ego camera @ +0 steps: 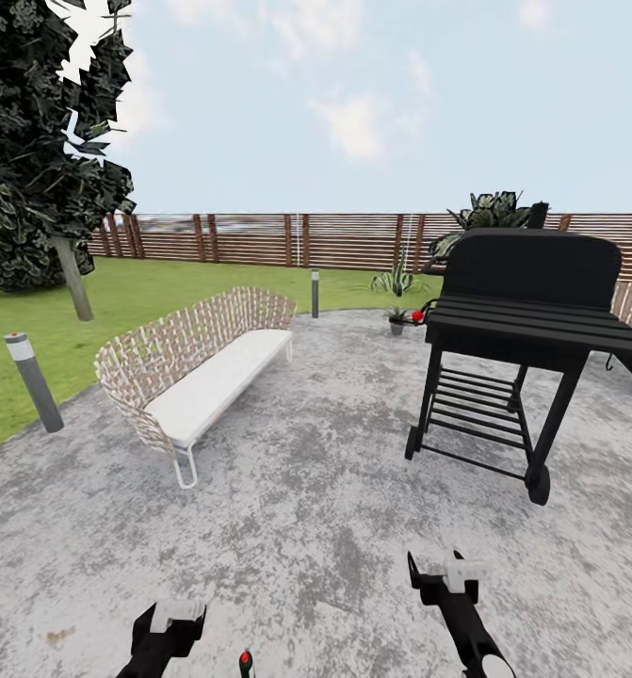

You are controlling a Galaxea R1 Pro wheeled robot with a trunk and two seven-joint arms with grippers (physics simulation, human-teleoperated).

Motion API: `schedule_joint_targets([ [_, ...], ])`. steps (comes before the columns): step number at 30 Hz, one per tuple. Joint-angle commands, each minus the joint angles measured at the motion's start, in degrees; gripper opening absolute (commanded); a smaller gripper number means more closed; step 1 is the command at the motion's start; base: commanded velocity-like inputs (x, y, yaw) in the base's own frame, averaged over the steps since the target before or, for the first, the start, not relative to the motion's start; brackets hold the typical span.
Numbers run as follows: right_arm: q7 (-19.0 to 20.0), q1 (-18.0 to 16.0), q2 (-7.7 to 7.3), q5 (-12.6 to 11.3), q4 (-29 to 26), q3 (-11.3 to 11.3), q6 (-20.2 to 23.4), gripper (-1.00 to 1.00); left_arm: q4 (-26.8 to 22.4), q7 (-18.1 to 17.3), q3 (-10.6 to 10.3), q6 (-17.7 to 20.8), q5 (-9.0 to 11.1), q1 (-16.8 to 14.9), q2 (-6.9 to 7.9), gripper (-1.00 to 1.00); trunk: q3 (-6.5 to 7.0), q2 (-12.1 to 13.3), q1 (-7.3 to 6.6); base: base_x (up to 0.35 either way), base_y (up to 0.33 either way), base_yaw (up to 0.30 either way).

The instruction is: Pick up the pesticide atomizer in the garden and spray insectifuge to fully cover both potted plants in the garden.

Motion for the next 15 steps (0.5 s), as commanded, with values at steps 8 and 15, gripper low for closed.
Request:
schedule_joint_targets([
  [8, -0.1, 0.0, 0.04, 0.0, 0.1, -0.1, -0.2, 1.0, 0.1, 0.1, 0.0, -0.2, -0.1, -0.1, -0.09, 1.0, -1.57, -3.3, 1.76, 0.0, 0.0, 0.0],
  [15, -0.2, 0.0, 0.05, 0.0, 0.1, -0.2, -0.2, 1.0, 0.1, 0.1, 0.0, -0.2, 0.0, -0.1, -0.13, 1.0, -3.39, -6.1, 3.3, 0.0, 0.0, 0.0],
])
